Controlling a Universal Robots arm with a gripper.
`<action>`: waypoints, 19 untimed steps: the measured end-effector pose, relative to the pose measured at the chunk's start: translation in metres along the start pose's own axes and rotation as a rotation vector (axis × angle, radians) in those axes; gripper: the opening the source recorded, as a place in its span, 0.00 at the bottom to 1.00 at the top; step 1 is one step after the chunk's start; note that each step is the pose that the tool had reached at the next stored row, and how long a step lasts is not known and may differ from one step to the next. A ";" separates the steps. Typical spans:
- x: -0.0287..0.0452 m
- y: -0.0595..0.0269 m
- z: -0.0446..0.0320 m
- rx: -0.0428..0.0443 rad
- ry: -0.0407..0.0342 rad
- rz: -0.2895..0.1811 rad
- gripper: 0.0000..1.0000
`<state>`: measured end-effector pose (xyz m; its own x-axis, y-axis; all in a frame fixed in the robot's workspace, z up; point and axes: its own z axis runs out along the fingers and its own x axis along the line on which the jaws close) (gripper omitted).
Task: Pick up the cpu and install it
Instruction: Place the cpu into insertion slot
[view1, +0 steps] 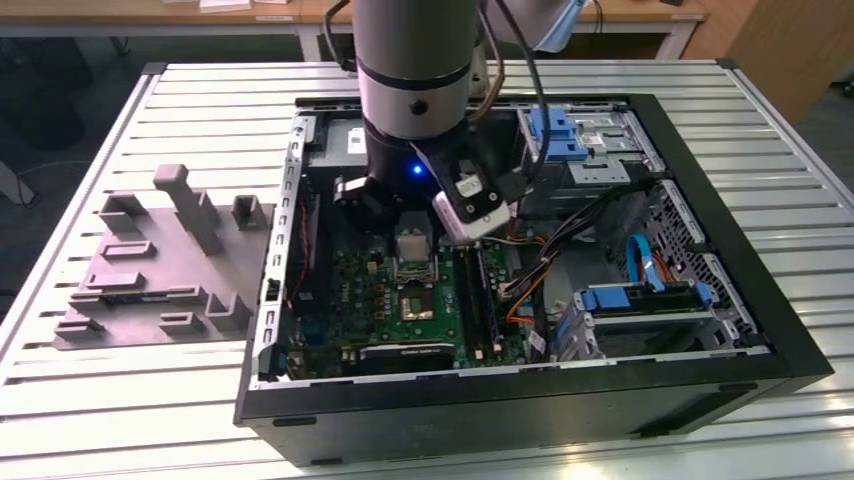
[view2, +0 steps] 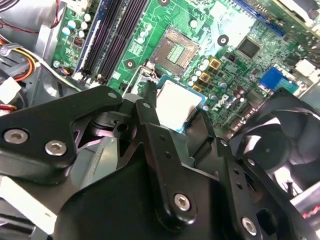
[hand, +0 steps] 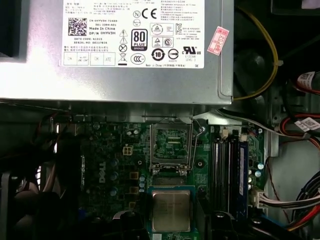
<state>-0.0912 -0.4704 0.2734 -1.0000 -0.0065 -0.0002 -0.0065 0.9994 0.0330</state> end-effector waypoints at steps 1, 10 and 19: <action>0.0000 -0.0001 0.0018 0.0000 0.0000 0.000 0.47; 0.0000 -0.0006 0.0181 0.0002 0.0001 0.000 0.47; 0.0000 -0.0010 0.0282 0.0003 0.0002 0.000 0.47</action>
<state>-0.0912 -0.4705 0.2452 -1.0000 -0.0065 0.0000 -0.0065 0.9994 0.0326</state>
